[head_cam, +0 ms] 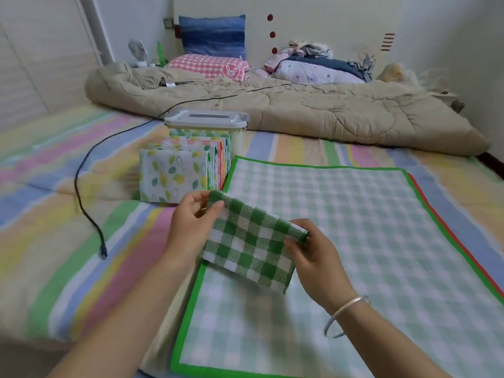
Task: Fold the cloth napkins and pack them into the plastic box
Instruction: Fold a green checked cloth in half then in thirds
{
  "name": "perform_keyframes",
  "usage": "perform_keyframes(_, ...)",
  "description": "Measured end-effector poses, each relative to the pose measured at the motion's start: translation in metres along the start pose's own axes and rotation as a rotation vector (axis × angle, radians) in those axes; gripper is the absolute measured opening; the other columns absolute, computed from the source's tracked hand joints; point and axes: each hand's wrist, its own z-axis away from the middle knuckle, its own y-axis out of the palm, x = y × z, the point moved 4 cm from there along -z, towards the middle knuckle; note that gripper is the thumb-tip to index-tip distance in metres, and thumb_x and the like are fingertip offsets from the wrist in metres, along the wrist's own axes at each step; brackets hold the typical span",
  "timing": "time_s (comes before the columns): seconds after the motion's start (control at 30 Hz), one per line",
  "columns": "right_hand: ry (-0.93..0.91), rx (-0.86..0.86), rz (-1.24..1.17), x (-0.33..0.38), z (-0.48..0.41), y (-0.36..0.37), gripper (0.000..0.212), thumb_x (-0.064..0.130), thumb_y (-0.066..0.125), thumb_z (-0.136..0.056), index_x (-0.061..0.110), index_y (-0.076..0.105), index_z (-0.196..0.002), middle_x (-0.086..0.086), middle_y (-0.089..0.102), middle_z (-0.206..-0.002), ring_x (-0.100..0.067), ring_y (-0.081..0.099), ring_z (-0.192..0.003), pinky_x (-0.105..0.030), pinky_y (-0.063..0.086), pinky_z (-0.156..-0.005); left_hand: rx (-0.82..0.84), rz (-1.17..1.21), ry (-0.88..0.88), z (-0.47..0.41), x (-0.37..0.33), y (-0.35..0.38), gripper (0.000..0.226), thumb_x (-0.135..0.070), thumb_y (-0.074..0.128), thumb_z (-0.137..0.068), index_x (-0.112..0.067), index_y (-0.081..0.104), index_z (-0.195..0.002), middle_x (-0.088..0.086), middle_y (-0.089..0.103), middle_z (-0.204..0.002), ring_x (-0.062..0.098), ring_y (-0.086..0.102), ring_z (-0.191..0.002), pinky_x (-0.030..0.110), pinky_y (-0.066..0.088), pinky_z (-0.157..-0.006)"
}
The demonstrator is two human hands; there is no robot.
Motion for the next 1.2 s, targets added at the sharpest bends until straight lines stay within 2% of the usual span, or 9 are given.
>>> perform_keyframes(0.13, -0.058, 0.044, 0.054, 0.014, -0.035, 0.026, 0.02, 0.006, 0.054, -0.096, 0.026, 0.058, -0.094, -0.002, 0.066, -0.08, -0.024, 0.06, -0.077, -0.046, 0.051, -0.072, -0.11, 0.193, -0.113, -0.021, 0.015, -0.034, 0.027, -0.02, 0.076, -0.087, -0.015, 0.063, -0.109, 0.004, 0.074, -0.107, 0.023, 0.07, -0.103, 0.05, 0.052, -0.1)
perform_keyframes(0.23, -0.088, 0.089, 0.084, 0.022, -0.061, 0.058, 0.02, 0.008, 0.054, -0.096, 0.027, 0.058, -0.093, -0.002, 0.067, -0.081, -0.025, 0.061, -0.078, -0.046, 0.052, -0.072, -0.185, 0.256, -0.129, -0.039, 0.02, -0.061, 0.025, -0.016, 0.076, -0.087, -0.014, 0.061, -0.107, 0.007, 0.073, -0.109, 0.027, 0.07, -0.104, 0.049, 0.053, -0.098)
perform_keyframes(0.37, -0.034, 0.097, 0.084, 0.026, -0.1, 0.104, 0.009, 0.014, 0.056, -0.096, 0.021, 0.055, -0.102, -0.003, 0.069, -0.087, -0.024, 0.065, -0.082, -0.045, 0.054, -0.075, -0.253, 0.291, -0.062, -0.072, 0.02, -0.094, 0.021, -0.013, 0.073, -0.089, -0.017, 0.059, -0.104, 0.002, 0.073, -0.101, 0.023, 0.07, -0.097, 0.034, 0.056, -0.073)
perform_keyframes(0.43, 0.039, 0.047, 0.043, 0.027, -0.118, 0.125, 0.015, 0.019, 0.059, -0.095, 0.02, 0.049, -0.107, -0.003, 0.07, -0.09, -0.023, 0.066, -0.083, -0.042, 0.055, -0.075, -0.287, 0.281, -0.031, -0.091, 0.019, -0.107, 0.019, -0.012, 0.071, -0.091, -0.019, 0.058, -0.102, -0.003, 0.072, -0.097, 0.017, 0.069, -0.091, 0.029, 0.054, -0.07)
perform_keyframes(0.6, 0.133, -0.159, 0.201, 0.023, -0.157, 0.154, 0.025, 0.038, 0.07, -0.087, 0.025, 0.05, -0.095, 0.009, 0.061, -0.093, -0.014, 0.059, -0.083, -0.029, 0.042, -0.069, -0.366, 0.29, -0.012, -0.141, 0.031, -0.122, 0.022, -0.012, 0.073, -0.09, -0.024, 0.056, -0.098, 0.003, 0.072, -0.106, 0.027, 0.068, -0.103, 0.047, 0.055, -0.091)
perform_keyframes(0.7, 0.175, -0.201, 0.252, 0.015, -0.178, 0.162, 0.025, 0.04, 0.069, -0.086, 0.028, 0.05, -0.097, 0.01, 0.056, -0.095, -0.013, 0.056, -0.084, -0.027, 0.037, -0.07, -0.387, 0.272, -0.011, -0.165, 0.045, -0.116, 0.02, -0.014, 0.071, -0.091, -0.022, 0.057, -0.102, 0.001, 0.07, -0.111, 0.024, 0.066, -0.108, 0.04, 0.055, -0.093)
perform_keyframes(0.87, 0.208, -0.223, 0.253, 0.001, -0.21, 0.162, 0.026, 0.039, 0.069, -0.088, 0.025, 0.048, -0.097, 0.012, 0.056, -0.08, -0.015, 0.055, -0.08, -0.026, 0.036, -0.069, -0.432, 0.252, -0.005, -0.198, 0.064, -0.095, 0.021, -0.017, 0.07, -0.091, -0.024, 0.056, -0.106, 0.001, 0.065, -0.117, 0.018, 0.061, -0.115, 0.036, 0.051, -0.1)
perform_keyframes(1.03, 0.238, -0.228, 0.29, -0.007, -0.221, 0.155, 0.033, 0.042, 0.069, -0.087, 0.021, 0.049, -0.104, 0.015, 0.051, -0.074, -0.015, 0.053, -0.076, -0.028, 0.034, -0.066, -0.417, 0.239, 0.045, -0.206, 0.063, -0.082, 0.021, -0.014, 0.067, -0.093, -0.023, 0.053, -0.107, -0.007, 0.062, -0.106, 0.015, 0.061, -0.108, 0.021, 0.049, -0.087)
perform_keyframes(1.2, 0.204, -0.174, 0.297, -0.004, -0.206, 0.155, 0.035, 0.042, 0.068, -0.087, 0.023, 0.046, -0.106, 0.013, 0.053, -0.075, -0.011, 0.053, -0.073, -0.025, 0.034, -0.055, -0.364, 0.016, 0.145, -0.183, 0.071, -0.096, 0.033, -0.015, 0.066, -0.092, -0.031, 0.052, -0.118, -0.008, 0.059, -0.126, 0.011, 0.054, -0.122, 0.028, 0.047, -0.097)
